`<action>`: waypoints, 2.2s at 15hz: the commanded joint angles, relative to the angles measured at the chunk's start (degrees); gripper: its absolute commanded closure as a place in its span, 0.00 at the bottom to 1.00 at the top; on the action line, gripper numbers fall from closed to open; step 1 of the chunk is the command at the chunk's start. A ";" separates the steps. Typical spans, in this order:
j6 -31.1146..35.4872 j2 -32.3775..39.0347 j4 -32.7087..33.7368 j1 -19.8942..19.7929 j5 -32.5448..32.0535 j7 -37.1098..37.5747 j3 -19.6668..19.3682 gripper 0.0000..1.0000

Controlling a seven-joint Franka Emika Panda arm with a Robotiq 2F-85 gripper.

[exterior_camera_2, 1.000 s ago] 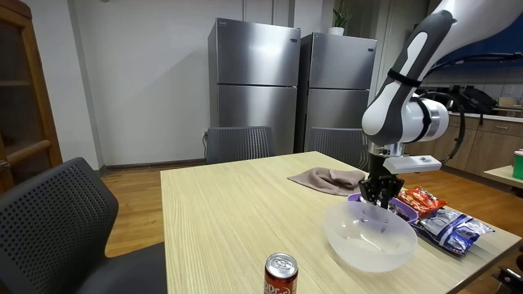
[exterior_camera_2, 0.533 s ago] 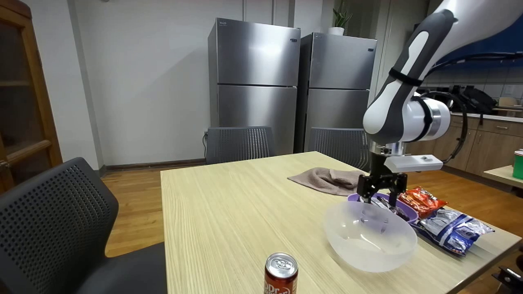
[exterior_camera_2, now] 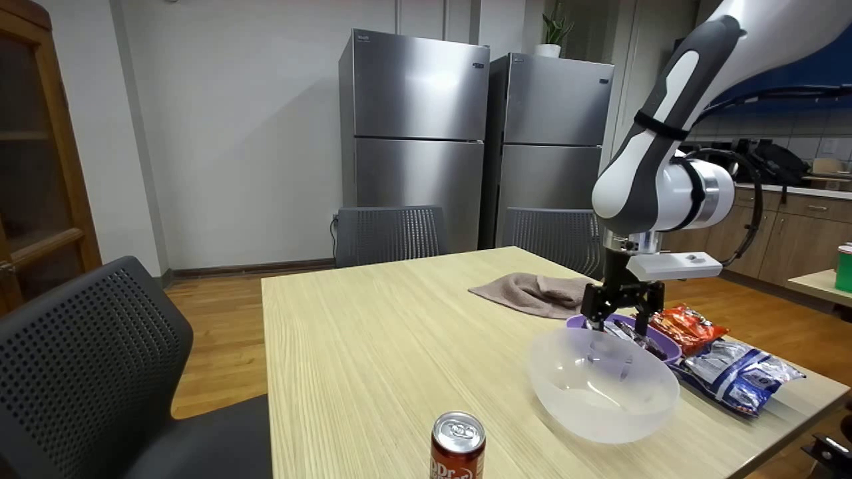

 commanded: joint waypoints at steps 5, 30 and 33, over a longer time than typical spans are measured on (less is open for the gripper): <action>-0.30 -0.21 0.73 -0.24 -0.48 1.13 -0.79 0.00; -1.00 2.06 9.97 -13.08 10.96 6.63 -7.65 0.00; -1.52 3.71 12.09 -15.20 14.86 7.39 -7.38 0.00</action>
